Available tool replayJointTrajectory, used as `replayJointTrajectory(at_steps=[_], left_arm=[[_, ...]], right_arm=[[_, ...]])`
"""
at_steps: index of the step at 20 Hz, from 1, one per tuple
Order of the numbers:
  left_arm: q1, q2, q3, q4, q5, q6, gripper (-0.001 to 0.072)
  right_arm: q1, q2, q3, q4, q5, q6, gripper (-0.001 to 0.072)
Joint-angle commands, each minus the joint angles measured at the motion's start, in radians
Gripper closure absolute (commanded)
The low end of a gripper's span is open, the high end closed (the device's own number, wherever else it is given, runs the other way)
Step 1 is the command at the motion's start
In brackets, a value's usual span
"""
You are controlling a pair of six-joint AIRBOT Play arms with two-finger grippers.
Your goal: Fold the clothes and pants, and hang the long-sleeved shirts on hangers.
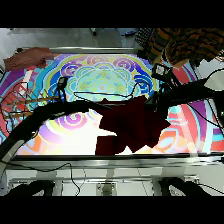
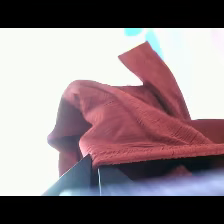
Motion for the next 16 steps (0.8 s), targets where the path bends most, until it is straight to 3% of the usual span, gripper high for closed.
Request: replayJointTrajectory(at_steps=[1, 5, 10, 16], left_arm=[[0.089, 0.094, 0.0, 0.051, -0.029, 0.001, 0.0676], [0.09, 0.174, 0.006, 0.11, -0.026, 0.006, 0.0676], [0.121, 0.217, 0.021, 0.247, -0.021, -0.068, 0.0676], [0.209, 0.218, 0.077, 0.249, -0.021, -0.076, 0.0677]], right_arm=[[0.0, 0.005, 0.001, -0.053, 0.024, -0.009, 0.0669], [-0.001, 0.005, 0.001, -0.123, 0.024, -0.008, 0.0669], [-0.001, 0.005, 0.001, -0.18, 0.021, -0.008, 0.0669], [-0.001, 0.005, 0.001, -0.247, 0.018, -0.005, 0.0669]])
